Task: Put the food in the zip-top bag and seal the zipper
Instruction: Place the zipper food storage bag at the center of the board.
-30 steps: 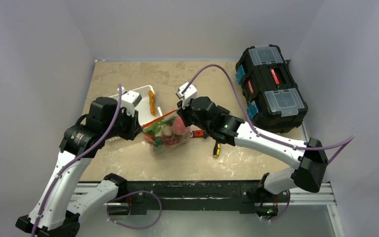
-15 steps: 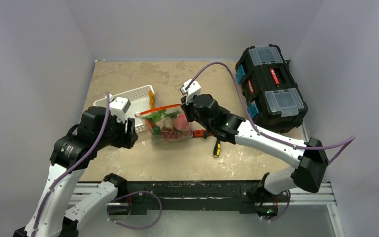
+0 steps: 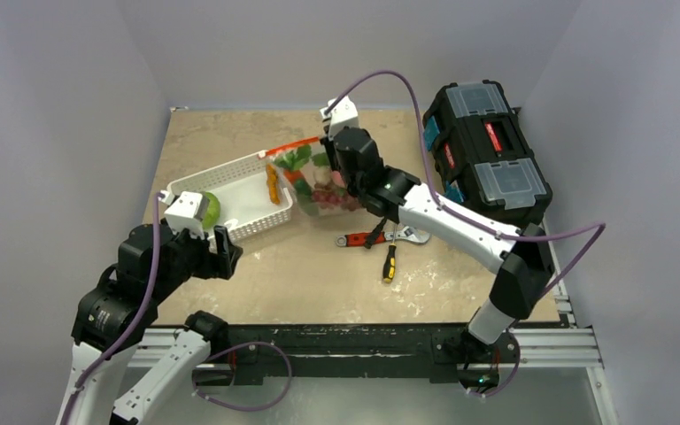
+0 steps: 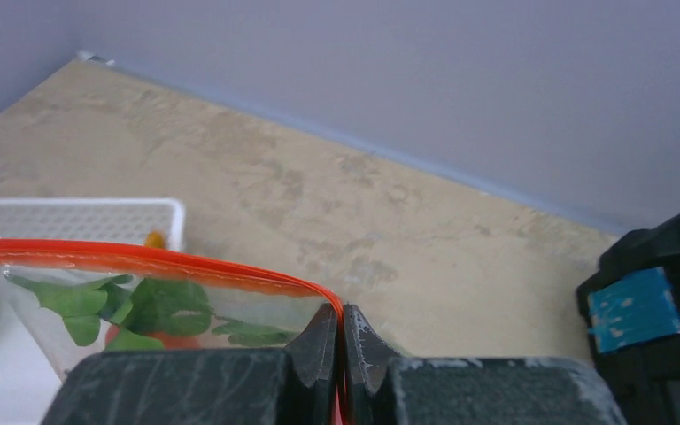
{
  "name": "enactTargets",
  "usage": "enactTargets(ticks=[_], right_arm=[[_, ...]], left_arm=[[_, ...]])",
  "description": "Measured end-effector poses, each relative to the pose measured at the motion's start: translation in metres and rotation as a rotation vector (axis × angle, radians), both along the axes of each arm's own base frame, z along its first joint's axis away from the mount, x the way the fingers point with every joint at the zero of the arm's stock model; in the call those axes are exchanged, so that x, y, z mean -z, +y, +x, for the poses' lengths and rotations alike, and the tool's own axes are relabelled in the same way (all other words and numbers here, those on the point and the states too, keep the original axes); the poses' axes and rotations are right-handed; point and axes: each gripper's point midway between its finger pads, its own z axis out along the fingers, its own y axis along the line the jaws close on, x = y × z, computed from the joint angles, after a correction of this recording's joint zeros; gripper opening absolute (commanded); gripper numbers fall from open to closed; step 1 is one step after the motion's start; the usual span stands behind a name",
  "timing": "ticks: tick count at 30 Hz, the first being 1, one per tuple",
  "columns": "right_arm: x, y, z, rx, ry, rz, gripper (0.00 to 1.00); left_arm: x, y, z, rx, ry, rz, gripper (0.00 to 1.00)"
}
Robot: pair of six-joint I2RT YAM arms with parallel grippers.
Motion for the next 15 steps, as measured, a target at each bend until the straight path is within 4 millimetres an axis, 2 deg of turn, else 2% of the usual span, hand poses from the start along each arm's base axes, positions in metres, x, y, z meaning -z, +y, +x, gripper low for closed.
enactTargets(ticks=[4, 8, 12, 15], right_arm=[[-0.014, -0.026, 0.052, 0.128, -0.077, -0.072, 0.0], [-0.024, -0.042, 0.092, 0.207, -0.165, -0.177, 0.0], [-0.022, -0.044, 0.114, 0.237, -0.245, -0.315, 0.0], [-0.007, -0.035, 0.123, 0.22, -0.273, -0.404, 0.0]], left_arm=[[0.014, 0.001, -0.002, -0.004, 0.019, 0.003, 0.73], [0.024, 0.001, -0.004, -0.007, 0.026, -0.003, 0.73], [0.023, 0.001, -0.007, -0.011, 0.014, -0.027, 0.73], [0.019, 0.0, -0.01, -0.008, -0.005, -0.044, 0.73]])
